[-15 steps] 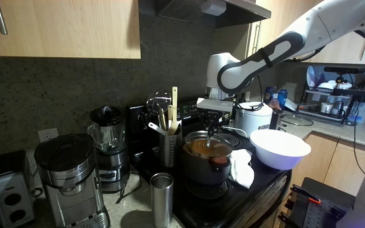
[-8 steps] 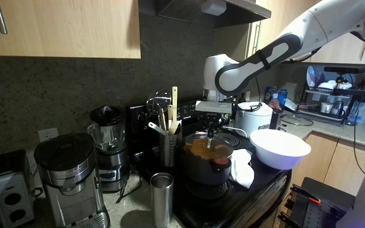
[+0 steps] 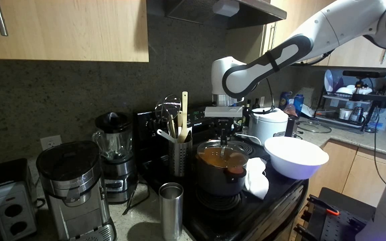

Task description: Put the lid on the pot

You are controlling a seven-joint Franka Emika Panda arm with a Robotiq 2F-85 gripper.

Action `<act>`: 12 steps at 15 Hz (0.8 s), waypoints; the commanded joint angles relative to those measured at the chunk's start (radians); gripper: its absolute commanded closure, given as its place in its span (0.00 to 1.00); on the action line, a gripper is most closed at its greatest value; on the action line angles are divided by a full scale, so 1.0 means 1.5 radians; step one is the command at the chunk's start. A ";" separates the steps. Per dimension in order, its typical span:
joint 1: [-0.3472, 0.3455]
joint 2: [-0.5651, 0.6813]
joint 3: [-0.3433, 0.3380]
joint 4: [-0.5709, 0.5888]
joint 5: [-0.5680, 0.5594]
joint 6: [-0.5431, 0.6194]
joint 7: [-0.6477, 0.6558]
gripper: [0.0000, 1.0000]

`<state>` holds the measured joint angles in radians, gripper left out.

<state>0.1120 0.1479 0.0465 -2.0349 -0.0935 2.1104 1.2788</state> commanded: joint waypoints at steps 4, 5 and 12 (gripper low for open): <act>-0.001 0.022 0.000 0.049 0.025 -0.077 -0.019 0.94; -0.002 0.025 -0.001 0.050 0.029 -0.082 -0.021 0.94; -0.006 0.036 -0.005 0.063 0.053 -0.107 -0.022 0.87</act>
<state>0.1082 0.1967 0.0397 -1.9684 -0.0524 2.0043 1.2766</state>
